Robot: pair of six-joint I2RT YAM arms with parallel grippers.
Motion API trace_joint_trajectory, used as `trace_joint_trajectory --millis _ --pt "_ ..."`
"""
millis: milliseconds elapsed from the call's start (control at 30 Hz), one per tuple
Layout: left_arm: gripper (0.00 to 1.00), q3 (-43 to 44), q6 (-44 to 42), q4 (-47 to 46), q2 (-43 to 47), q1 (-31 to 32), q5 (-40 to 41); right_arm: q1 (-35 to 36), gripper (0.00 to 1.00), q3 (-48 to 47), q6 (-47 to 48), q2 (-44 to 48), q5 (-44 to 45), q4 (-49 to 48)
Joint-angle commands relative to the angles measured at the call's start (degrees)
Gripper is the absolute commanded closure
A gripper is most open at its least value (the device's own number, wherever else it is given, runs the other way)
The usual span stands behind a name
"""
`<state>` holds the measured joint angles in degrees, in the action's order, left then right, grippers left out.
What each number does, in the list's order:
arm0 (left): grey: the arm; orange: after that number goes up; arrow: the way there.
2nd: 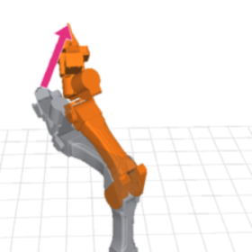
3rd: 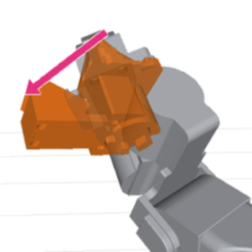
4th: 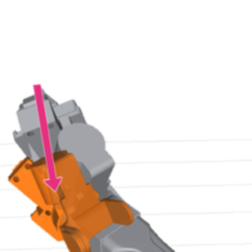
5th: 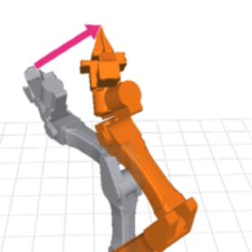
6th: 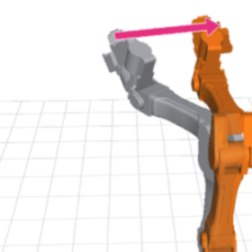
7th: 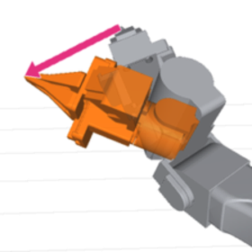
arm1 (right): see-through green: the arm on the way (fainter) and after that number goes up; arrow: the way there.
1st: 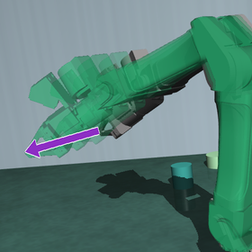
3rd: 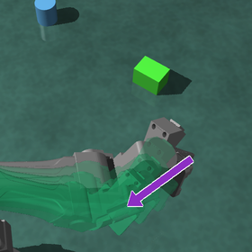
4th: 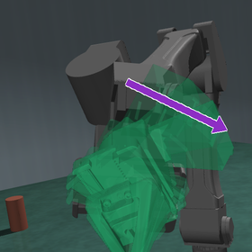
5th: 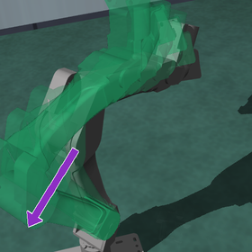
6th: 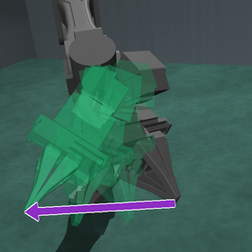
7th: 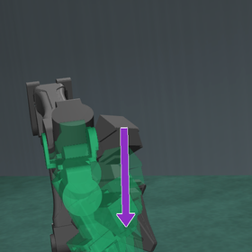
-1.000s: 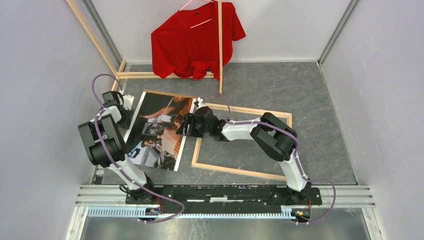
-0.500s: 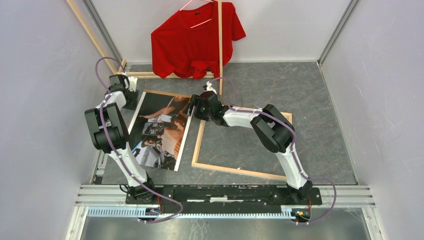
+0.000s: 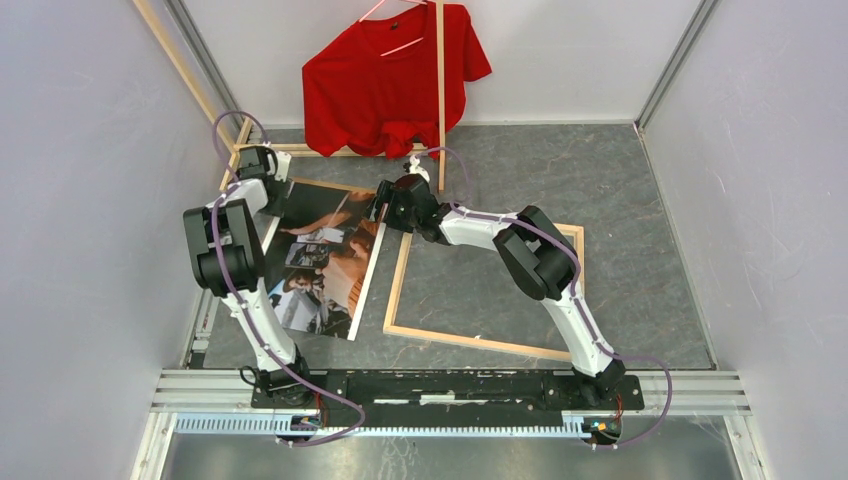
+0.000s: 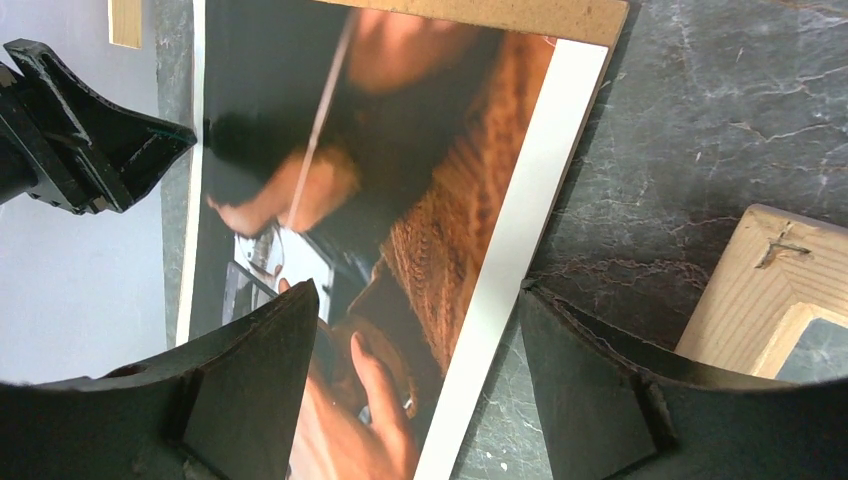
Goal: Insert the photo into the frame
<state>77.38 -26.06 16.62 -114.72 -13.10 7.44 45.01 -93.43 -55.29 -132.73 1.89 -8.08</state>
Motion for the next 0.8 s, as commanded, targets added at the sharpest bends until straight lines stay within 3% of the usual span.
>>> trace_joint_trajectory --millis 0,300,500,767 --pt "0.41 -3.5 1.2 1.9 -0.9 2.4 -2.7 0.0 0.20 1.7 0.6 -2.0 0.9 1.3" --pt "0.42 -6.4 -1.5 4.9 0.6 4.7 -6.7 0.9 0.20 6.3 0.2 1.4 1.0 -2.0" --pt "0.42 3.5 0.2 12.6 2.9 -0.6 -15.4 0.0 0.19 12.7 -1.6 4.3 1.4 -5.0" --pt "0.42 5.8 3.8 3.8 1.6 -4.2 -5.3 0.0 0.19 13.6 -3.0 4.7 1.0 -5.4"
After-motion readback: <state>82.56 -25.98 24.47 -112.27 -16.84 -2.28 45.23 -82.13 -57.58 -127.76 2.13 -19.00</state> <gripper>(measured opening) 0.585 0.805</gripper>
